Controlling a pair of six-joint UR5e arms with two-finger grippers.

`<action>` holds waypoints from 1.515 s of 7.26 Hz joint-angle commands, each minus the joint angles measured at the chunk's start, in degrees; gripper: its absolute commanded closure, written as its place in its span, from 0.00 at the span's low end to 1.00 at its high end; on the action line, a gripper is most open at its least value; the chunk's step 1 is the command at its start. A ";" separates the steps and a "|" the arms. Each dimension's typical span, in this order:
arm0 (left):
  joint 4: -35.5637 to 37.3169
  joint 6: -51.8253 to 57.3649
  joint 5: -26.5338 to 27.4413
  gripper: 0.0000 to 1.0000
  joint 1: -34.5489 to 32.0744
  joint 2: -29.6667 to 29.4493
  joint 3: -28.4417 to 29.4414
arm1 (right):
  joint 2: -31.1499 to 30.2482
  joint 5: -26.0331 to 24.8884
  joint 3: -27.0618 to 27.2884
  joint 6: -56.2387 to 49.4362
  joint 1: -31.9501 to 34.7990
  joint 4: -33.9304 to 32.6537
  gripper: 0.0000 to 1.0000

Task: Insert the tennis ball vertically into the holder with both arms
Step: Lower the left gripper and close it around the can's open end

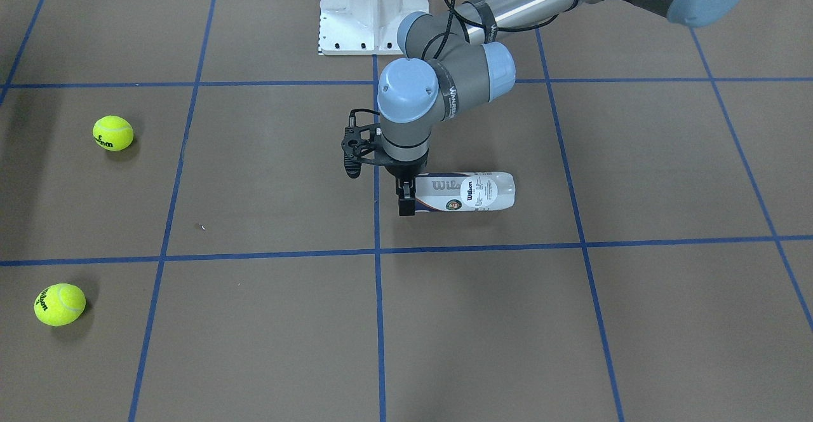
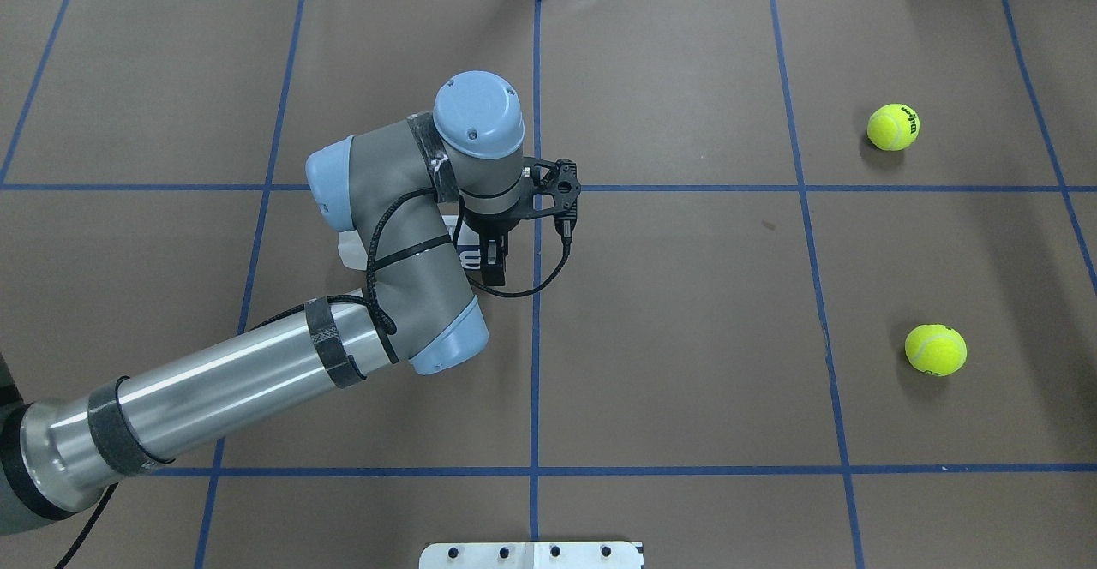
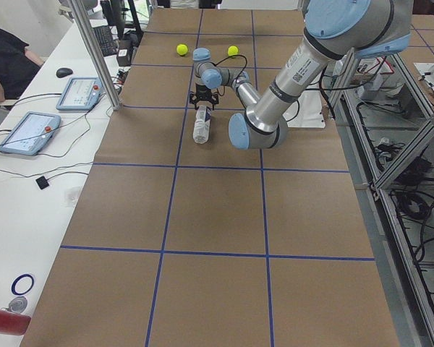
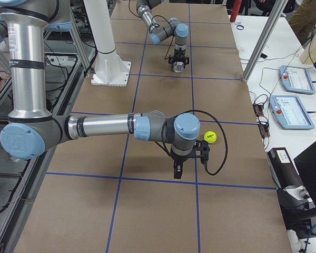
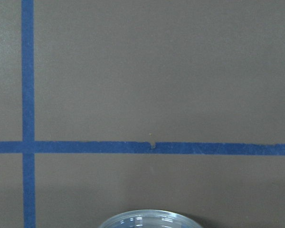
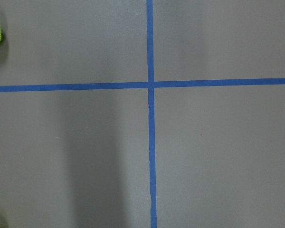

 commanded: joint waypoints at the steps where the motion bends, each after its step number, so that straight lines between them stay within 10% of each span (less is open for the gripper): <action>1: -1.98 0.00 0.00 0.02 0.02 -0.07 1.33 | 0.00 0.00 -0.05 0.00 0.00 0.00 0.01; 5: -2.53 -0.09 0.00 0.06 0.02 -0.15 1.69 | -0.09 0.00 0.04 0.00 0.00 0.00 0.01; 9: -2.26 -0.18 0.09 0.50 -0.24 -0.24 1.16 | -0.09 0.00 0.04 0.00 0.00 0.00 0.01; 11: -2.18 -0.52 0.09 0.55 -1.11 -0.42 -2.68 | -0.09 0.09 0.39 0.00 0.00 0.00 0.01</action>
